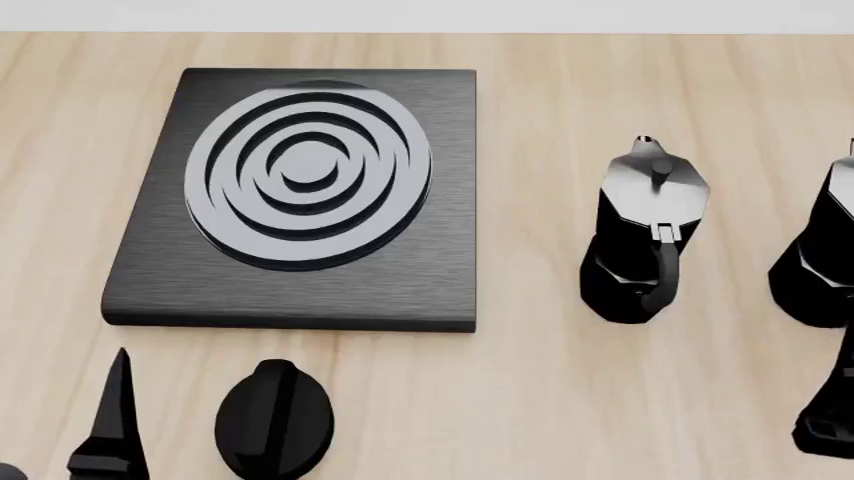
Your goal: Put the right moka pot on the stove.
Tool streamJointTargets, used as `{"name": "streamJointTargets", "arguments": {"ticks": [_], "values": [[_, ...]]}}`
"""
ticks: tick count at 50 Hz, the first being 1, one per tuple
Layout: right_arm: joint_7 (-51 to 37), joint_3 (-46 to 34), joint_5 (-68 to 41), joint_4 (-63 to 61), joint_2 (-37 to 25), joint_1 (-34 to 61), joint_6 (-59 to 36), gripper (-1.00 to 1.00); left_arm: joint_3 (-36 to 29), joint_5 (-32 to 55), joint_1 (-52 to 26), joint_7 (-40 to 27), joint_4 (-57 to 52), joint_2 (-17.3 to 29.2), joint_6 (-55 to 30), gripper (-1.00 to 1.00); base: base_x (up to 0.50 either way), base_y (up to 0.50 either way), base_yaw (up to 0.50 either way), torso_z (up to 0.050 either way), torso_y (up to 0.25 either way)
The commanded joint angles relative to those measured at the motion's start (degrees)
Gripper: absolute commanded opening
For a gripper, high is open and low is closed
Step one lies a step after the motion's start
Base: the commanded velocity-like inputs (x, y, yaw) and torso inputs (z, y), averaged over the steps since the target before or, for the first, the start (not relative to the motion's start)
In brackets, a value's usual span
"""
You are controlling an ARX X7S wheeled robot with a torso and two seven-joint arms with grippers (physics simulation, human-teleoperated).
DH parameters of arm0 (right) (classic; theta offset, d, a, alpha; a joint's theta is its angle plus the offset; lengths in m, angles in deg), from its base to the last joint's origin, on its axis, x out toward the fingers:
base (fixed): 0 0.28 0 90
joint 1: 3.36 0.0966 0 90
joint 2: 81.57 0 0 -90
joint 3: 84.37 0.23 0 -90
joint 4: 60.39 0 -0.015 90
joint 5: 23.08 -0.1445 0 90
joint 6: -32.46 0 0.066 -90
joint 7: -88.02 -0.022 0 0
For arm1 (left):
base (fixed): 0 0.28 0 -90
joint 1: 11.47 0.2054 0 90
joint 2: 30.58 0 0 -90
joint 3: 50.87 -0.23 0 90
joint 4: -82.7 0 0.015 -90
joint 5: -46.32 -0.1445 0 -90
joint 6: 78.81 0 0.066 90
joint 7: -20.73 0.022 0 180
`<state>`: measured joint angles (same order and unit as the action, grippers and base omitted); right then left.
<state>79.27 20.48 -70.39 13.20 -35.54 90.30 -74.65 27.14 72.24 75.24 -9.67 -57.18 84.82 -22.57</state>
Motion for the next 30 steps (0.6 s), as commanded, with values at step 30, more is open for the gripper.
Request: {"name": "streamJointTargets", "arguments": {"ticks": [30], "values": [[3.1, -7.1, 2.8, 15.9, -0.3, 14.6, -2.5, 1.00, -0.3, 0.1, 0.4, -1.1, -0.1, 0.5, 1.1, 1.00, 0.00, 0.00, 0.00, 0.000, 0.000]]}}
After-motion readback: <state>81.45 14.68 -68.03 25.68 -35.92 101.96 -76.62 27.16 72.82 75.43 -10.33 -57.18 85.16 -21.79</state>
